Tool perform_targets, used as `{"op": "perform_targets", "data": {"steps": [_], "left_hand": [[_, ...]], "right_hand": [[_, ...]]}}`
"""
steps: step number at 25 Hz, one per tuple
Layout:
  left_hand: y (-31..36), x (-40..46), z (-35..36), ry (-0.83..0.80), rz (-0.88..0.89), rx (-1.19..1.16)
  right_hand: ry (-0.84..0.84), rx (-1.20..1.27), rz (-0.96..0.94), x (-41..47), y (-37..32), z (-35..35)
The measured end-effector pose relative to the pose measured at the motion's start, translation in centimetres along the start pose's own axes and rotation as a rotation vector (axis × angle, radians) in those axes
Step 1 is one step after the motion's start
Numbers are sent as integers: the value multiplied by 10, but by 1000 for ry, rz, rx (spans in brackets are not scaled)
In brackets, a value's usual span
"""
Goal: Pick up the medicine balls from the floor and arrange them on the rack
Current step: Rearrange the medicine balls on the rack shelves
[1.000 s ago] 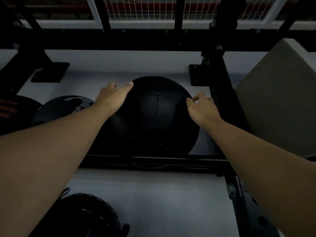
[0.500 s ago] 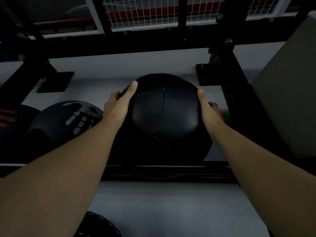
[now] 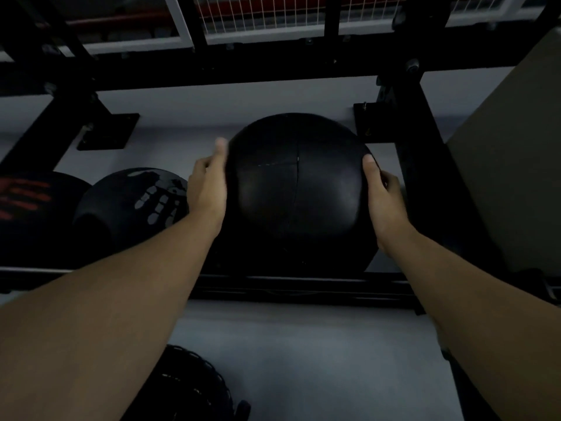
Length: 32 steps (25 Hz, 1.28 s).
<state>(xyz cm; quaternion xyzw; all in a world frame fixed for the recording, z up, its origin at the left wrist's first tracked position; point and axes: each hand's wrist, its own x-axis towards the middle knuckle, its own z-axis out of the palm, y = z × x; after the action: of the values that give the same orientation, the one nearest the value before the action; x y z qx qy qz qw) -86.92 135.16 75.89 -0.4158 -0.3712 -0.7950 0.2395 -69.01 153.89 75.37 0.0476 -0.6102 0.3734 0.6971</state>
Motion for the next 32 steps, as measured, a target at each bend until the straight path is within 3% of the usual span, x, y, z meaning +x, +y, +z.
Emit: {"op": "perform_targets", "data": {"steps": [3,7,11,16,21,26,32], "left_hand": [[5,-9,-7,46,-39,-184],[20,-19,-21,-216,-112,-320],[31,-39,-26,-74,-15,-347],[83,-55,-47,-155,3,-449],[125,-102,-83,-110,-16,-420],[144,-161,-125,-41,-169,-408],[108,-229,-145,-9,-346,-391]], "right_hand": [[64,94,-93,-17,-8,-6],[99,114,-119,-31,-25,-14],[95,133,-97,-53,-46,-22],[219,118,-176,-94,-104,-29],[257,58,-178,-149,-153,-38],[279,1,-78,-217,-185,-47],[303,-122,64,-278,-168,-72]]}}
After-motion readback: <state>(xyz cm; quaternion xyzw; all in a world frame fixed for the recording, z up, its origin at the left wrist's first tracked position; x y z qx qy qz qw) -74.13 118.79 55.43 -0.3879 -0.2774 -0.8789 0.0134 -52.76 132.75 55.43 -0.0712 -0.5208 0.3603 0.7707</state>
